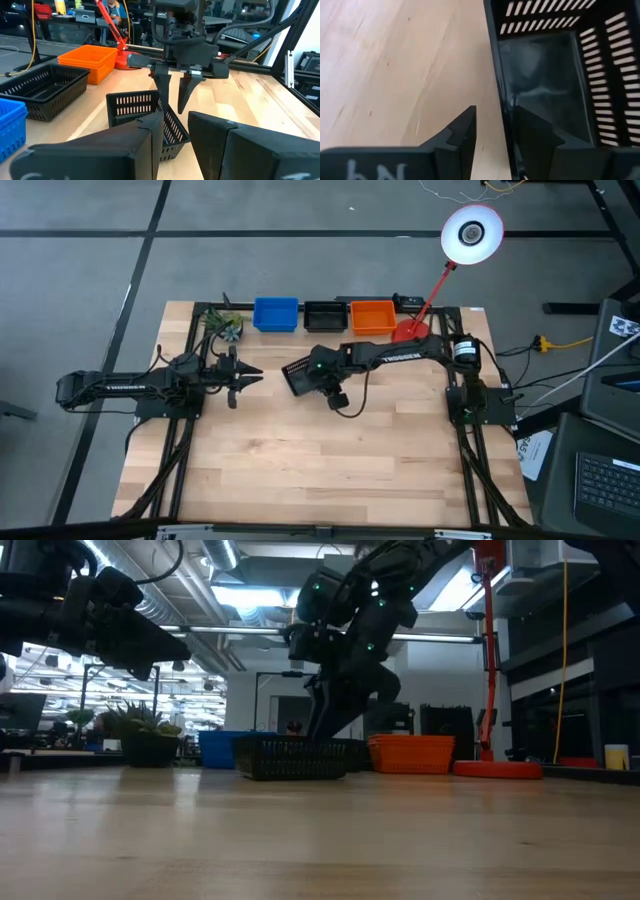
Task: Stack baskets by color
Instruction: Stack the bottom black bin on top of the top black bins
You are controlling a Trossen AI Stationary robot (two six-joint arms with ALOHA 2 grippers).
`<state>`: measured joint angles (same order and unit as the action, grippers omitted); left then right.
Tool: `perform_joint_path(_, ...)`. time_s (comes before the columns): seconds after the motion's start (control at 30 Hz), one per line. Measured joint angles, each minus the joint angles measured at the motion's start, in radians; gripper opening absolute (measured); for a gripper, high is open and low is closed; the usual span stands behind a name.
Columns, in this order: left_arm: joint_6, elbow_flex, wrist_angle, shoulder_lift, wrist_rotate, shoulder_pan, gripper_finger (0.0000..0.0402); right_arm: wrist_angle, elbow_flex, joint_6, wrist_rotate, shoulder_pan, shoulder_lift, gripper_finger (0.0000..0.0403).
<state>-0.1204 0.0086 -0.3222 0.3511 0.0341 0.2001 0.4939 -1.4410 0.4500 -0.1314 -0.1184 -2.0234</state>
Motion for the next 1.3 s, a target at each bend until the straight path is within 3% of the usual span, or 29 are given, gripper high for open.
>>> perform_joint_path(0.17, 0.000, 0.000, 0.000, 0.000, 0.000, 0.000, 0.0082, 0.004, 0.000, -0.008, 0.047, -0.003, -0.021, 0.0111)
perform_joint_path(0.33, 0.000, 0.000, 0.004, 0.002, 0.000, 0.000, 0.0082, 0.004, 0.000, -0.054, 0.062, 0.012, -0.022, 0.0017)
perform_joint_path(0.4, 0.000, 0.000, 0.024, 0.002, 0.000, 0.000, 0.0082, 0.020, -0.003, -0.062, 0.100, 0.037, -0.002, 0.0011)
perform_joint_path(0.6, 0.000, 0.000, 0.096, 0.002, 0.000, 0.000, 0.0082, 0.197, -0.123, 0.021, 0.353, 0.073, 0.074, 0.0005)
perform_joint_path(0.67, 0.000, 0.000, 0.095, 0.002, 0.000, 0.000, 0.0082, 0.244, -0.176, 0.064, 0.465, 0.047, 0.086, 0.0004)
perform_joint_path(0.73, 0.000, 0.000, 0.090, 0.002, 0.000, 0.000, 0.0082, 0.259, -0.230, 0.085, 0.505, -0.008, 0.090, 0.0004)
perform_joint_path(0.93, 0.000, 0.000, 0.080, 0.002, 0.000, 0.000, 0.0082, 0.220, -0.282, 0.025, 0.253, -0.238, 0.089, 0.0002)
perform_joint_path(1.1, 0.002, 0.000, 0.078, 0.002, 0.000, 0.000, 0.0082, 0.190, -0.249, 0.004, 0.186, -0.358, 0.086, 0.0002)
perform_joint_path(1.3, 0.026, 0.000, 0.076, 0.002, -0.012, 0.000, 0.0082, 0.026, -0.174, 0.062, 0.100, -0.403, 0.086, 0.0002)
